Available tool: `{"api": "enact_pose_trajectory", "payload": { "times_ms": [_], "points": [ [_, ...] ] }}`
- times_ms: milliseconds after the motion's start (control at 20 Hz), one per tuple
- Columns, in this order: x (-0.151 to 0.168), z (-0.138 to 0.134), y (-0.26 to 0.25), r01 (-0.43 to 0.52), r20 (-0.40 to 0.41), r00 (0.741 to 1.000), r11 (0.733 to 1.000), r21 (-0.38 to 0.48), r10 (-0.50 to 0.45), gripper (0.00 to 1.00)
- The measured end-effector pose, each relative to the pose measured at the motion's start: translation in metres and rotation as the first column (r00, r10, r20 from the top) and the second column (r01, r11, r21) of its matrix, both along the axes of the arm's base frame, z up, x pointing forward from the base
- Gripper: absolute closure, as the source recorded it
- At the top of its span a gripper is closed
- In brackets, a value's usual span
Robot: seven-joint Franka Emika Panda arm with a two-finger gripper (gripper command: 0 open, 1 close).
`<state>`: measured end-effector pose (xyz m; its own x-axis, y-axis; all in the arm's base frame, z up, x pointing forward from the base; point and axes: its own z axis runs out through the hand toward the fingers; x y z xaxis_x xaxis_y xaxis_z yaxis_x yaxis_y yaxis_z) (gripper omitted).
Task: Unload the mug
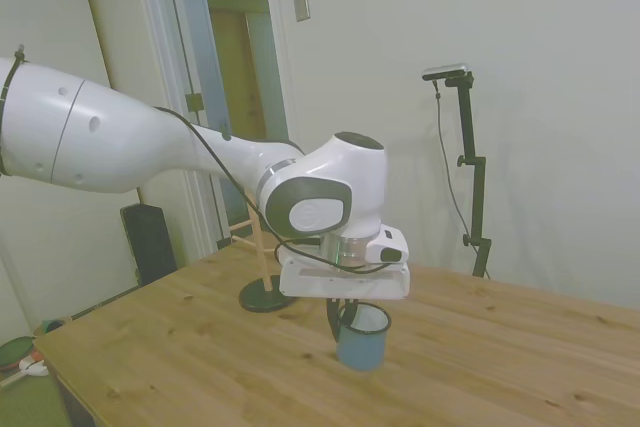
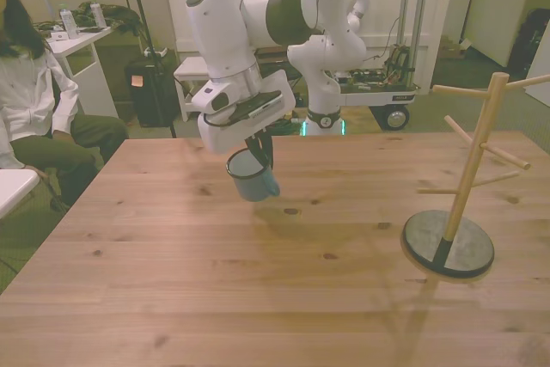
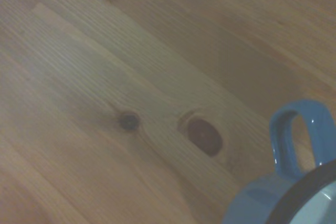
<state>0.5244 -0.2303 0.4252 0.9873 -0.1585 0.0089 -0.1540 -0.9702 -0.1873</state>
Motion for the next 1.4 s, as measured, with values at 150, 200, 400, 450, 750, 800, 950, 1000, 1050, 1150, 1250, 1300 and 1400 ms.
{"api": "enact_pose_trajectory", "payload": {
  "times_ms": [150, 200, 400, 450, 750, 800, 950, 1000, 1050, 1150, 1250, 1300, 1400],
  "points": [
    [0.002, -0.008, -0.004, 0.027, 0.018, 0.999, 0.999, -0.031, -0.026, 1.0],
    [0.002, -0.014, -0.006, 0.032, 0.025, 0.999, 0.999, -0.038, -0.031, 1.0],
    [0.002, -0.033, -0.012, 0.055, 0.044, 0.998, 0.997, -0.056, -0.052, 1.0],
    [0.001, -0.036, -0.013, 0.059, 0.046, 0.997, 0.997, -0.059, -0.056, 1.0],
    [0.0, -0.044, -0.015, 0.077, 0.061, 0.995, 0.995, -0.056, -0.073, 0.0],
    [0.0, -0.044, -0.014, 0.077, 0.062, 0.995, 0.996, -0.054, -0.074, 0.0],
    [0.001, -0.044, -0.012, 0.081, 0.068, 0.995, 0.996, -0.041, -0.078, 0.0],
    [0.001, -0.045, -0.011, 0.082, 0.068, 0.995, 0.996, -0.038, -0.079, 0.0],
    [0.001, -0.045, -0.01, 0.081, 0.068, 0.995, 0.996, -0.036, -0.078, 0.0],
    [0.002, -0.046, -0.008, 0.079, 0.067, 0.995, 0.996, -0.034, -0.077, 0.0],
    [0.001, -0.045, -0.006, 0.073, 0.068, 0.995, 0.997, -0.032, -0.071, 0.0],
    [0.001, -0.043, -0.005, 0.069, 0.071, 0.995, 0.997, -0.031, -0.067, 0.0],
    [-0.001, -0.032, -0.002, 0.064, 0.086, 0.994, 0.997, -0.031, -0.061, 0.0]
  ]
}}
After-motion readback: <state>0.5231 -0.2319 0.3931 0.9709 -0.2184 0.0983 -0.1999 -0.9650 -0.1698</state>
